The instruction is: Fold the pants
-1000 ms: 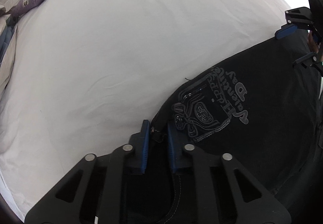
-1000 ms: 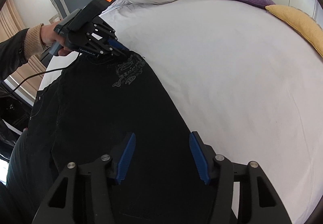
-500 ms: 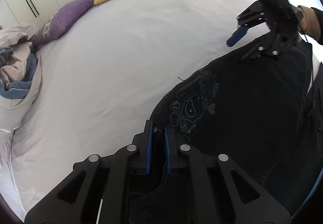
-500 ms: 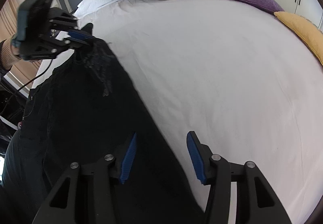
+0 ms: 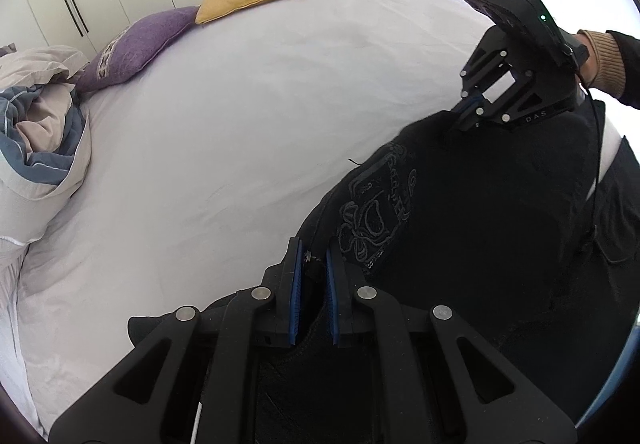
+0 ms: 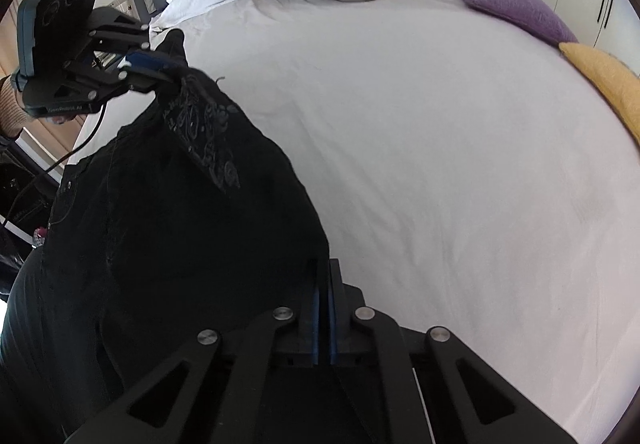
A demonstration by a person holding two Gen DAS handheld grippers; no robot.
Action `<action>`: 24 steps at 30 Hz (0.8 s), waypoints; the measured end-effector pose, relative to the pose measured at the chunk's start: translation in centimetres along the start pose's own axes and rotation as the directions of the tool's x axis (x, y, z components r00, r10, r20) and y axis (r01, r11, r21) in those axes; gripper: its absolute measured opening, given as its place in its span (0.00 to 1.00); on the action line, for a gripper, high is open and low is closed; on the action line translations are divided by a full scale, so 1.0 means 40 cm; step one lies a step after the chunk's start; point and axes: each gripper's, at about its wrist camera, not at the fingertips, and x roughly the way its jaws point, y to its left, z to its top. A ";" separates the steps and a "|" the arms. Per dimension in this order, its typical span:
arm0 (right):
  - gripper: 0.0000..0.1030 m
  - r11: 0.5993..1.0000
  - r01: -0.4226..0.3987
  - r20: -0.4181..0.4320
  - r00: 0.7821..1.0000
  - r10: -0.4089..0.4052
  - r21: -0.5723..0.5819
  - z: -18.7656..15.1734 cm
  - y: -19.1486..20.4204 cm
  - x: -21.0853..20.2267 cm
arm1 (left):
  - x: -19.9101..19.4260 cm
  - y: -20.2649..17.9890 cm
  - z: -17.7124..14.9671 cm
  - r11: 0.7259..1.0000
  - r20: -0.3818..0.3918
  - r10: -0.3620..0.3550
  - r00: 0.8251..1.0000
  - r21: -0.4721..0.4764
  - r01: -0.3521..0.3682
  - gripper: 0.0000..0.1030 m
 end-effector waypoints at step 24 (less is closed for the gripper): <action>0.03 0.787 0.230 0.021 0.964 -0.267 -0.573 -0.249 0.703 -0.083 | -0.244 -0.232 -0.371 0.996 -0.071 0.071 0.995 0.062 -0.067 0.09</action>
